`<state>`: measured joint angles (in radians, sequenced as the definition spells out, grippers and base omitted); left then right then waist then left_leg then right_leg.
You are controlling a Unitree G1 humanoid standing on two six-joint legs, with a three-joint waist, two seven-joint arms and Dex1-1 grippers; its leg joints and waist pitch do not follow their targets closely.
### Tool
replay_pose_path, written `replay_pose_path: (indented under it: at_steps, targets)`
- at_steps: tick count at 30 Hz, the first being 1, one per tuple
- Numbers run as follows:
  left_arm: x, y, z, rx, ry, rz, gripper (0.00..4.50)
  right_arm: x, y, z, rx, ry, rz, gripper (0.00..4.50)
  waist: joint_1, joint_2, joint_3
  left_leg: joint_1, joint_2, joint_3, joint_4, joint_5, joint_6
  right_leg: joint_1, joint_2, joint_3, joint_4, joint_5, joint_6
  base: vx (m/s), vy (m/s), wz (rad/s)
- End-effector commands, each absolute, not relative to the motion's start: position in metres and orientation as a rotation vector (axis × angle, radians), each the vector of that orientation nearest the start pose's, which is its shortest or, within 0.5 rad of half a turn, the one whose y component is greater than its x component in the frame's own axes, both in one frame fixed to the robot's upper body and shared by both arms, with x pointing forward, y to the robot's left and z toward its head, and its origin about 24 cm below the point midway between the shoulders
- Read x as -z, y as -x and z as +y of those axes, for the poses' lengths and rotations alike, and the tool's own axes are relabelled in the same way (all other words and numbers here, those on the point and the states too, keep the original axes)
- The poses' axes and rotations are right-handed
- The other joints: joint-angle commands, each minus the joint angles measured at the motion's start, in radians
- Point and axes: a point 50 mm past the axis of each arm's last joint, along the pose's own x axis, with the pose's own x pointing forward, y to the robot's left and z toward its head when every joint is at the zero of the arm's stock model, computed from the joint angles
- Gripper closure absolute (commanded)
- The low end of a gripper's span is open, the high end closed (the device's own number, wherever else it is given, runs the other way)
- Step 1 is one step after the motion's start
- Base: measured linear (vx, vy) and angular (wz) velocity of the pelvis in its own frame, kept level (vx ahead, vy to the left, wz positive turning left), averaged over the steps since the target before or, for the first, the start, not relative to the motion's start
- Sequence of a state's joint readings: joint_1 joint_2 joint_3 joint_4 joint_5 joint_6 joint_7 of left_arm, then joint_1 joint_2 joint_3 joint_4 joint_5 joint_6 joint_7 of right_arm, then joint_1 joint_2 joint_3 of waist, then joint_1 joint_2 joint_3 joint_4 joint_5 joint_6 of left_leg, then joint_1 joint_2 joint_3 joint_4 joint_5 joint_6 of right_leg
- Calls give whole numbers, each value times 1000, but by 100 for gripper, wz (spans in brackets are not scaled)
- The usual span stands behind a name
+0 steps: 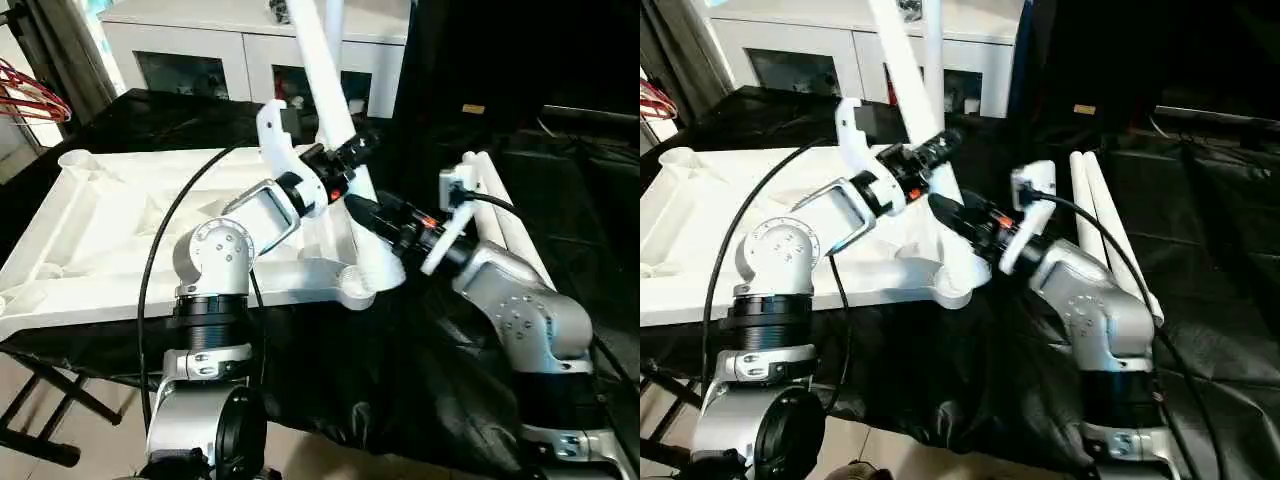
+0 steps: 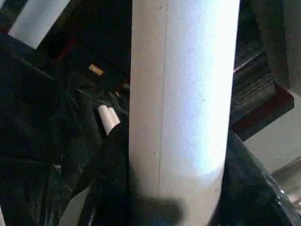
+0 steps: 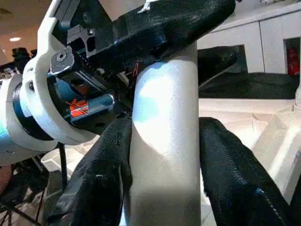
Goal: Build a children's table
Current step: Pick table leg
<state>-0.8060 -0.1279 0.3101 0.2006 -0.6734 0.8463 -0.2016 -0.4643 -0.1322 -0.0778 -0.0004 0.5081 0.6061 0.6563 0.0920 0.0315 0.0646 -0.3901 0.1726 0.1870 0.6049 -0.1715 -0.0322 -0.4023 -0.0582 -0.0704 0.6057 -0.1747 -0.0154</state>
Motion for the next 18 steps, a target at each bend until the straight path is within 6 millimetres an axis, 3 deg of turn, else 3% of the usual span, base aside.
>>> replay_pose_path:
  at_steps: [1, 6, 7, 8, 13, 18]
  targets:
    - [-195, -344, 44, 809, 772, 188, 258, -139, -312, -105, -887, -333, 26, 265, 1, -18, -76, 18, 49, -27, -63, -156, 48, 50, -85, 46, -91, -304, -137, 0, 0, 0]
    - [-196, -343, 46, 836, 756, 191, 262, -139, -312, -103, -892, -306, 41, 265, 1, -16, -76, 18, 49, -27, -63, -152, 46, 50, -85, 47, -90, -305, -135, 0, 0, 0]
    - [-198, -342, 47, 871, 740, 181, 262, -138, -312, -104, -899, -305, 56, 209, 1, -17, -76, 18, 48, -27, -63, -151, 46, 50, -85, 47, -91, -310, -131, 0, 0, 0]
    - [-199, -340, 47, 905, 721, 171, 262, -138, -312, -105, -908, -304, 72, 195, 1, -16, -76, 18, 48, -27, -64, -149, 46, 50, -84, 47, -90, -313, -128, 0, 0, 0]
    - [-205, -333, 47, 1063, 588, 137, 263, -138, -310, -115, -981, -281, 152, 152, 5, -15, -77, 21, 51, -27, -63, -142, 44, 49, -85, 50, -87, -298, -133, 0, 0, 0]
    - [-212, -325, 47, 1240, 482, 112, 264, -140, -298, -127, -1147, -245, 291, 146, 7, -18, -78, 18, 50, -25, -60, -120, 51, 57, -85, 51, -81, -255, -148, 0, 0, 0]
